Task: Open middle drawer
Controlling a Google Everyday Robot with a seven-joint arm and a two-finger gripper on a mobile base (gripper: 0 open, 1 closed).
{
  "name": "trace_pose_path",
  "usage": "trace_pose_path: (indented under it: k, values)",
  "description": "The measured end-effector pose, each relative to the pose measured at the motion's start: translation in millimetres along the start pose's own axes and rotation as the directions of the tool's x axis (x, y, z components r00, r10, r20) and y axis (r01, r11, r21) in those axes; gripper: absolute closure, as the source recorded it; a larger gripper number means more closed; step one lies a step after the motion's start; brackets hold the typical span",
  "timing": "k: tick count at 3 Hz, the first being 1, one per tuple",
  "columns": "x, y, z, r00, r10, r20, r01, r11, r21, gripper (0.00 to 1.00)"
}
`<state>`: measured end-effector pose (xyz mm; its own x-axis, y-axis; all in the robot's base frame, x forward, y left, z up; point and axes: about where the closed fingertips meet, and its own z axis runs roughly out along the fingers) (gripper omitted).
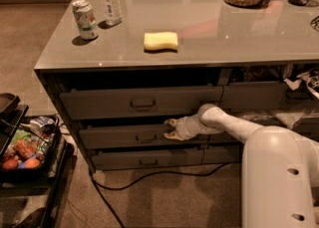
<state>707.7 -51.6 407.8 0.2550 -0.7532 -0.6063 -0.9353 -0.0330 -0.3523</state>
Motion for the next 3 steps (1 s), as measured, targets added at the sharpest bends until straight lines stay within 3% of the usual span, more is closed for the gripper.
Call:
trace_pose_path:
  k: [3]
  values:
    - [-2.7,2.6,-0.6,1.000,0.021,0.006,-0.021,0.9993,-0.033,0.68]
